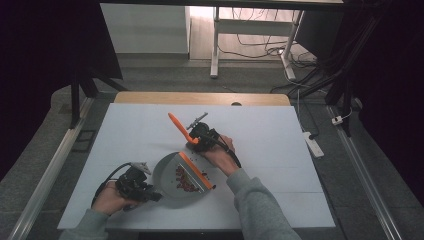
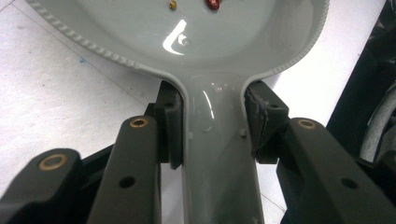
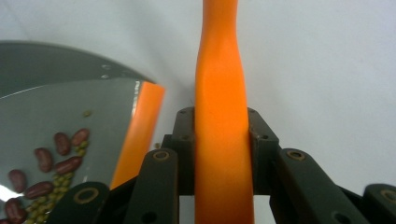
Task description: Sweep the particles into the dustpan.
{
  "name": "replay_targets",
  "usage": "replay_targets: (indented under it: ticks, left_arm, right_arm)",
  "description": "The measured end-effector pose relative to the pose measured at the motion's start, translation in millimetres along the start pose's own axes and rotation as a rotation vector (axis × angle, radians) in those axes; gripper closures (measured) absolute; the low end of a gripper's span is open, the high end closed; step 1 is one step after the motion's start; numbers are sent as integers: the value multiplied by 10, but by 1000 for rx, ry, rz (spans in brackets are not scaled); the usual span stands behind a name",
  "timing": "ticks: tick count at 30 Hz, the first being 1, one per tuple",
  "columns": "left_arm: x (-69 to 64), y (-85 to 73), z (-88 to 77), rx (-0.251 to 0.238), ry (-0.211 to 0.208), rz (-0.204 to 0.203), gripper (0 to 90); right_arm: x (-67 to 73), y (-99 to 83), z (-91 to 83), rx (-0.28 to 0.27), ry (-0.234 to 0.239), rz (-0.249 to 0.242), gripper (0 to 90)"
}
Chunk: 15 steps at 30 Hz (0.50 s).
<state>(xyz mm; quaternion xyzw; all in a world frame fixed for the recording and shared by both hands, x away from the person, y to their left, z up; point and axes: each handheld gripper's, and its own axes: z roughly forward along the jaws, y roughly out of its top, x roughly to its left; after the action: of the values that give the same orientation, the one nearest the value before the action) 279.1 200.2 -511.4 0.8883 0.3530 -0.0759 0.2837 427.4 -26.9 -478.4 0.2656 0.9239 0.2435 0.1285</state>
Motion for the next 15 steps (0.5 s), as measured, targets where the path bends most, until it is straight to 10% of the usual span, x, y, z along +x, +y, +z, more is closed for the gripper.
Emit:
replay_targets:
  ticks: [10,15]
  left_arm:
    - [5,2,0,6,1,3,618]
    - [5,3,2,7,1,4,618]
  right_arm:
    - [324,-48,-75,-27,77,-71,711]
    - [459,-25,-221,-78,197,-90,711]
